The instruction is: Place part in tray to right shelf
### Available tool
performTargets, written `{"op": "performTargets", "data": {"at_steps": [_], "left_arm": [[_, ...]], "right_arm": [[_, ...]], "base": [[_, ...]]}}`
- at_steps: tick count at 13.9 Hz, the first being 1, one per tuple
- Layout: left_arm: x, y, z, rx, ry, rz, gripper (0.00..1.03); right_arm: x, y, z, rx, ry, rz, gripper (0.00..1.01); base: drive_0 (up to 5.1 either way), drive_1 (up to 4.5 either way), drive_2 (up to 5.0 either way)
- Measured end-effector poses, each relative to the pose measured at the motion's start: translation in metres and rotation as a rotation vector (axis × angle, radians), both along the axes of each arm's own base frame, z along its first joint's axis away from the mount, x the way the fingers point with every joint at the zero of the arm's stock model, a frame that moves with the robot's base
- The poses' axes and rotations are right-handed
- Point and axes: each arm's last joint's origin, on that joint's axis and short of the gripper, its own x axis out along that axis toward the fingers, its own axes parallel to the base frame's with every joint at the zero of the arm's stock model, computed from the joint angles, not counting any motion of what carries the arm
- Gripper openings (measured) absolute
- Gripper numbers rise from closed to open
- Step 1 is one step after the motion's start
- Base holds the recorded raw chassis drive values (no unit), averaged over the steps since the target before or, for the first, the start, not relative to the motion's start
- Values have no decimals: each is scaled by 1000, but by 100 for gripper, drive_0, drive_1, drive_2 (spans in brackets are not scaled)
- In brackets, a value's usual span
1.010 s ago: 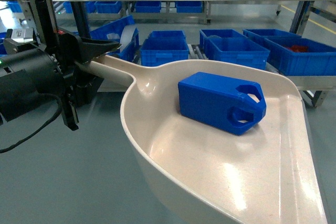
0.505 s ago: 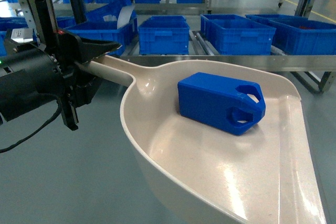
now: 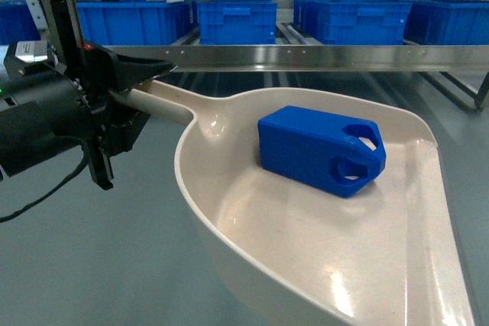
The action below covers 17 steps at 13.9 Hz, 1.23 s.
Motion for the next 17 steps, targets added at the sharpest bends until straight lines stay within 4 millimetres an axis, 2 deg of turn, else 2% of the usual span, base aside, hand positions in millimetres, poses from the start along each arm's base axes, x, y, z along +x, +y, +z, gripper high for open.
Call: {"op": "performTargets", "data": {"at_steps": [10,17], "left_arm": [[0,0,0,1,-1,1,13],[0,1,0,3,-3,3,13]], "right_arm": [[0,0,0,0,-1,1,98],[0,0,1,0,-4,2,98]], "base": [[0,0,0],[355,91,-475]]}}
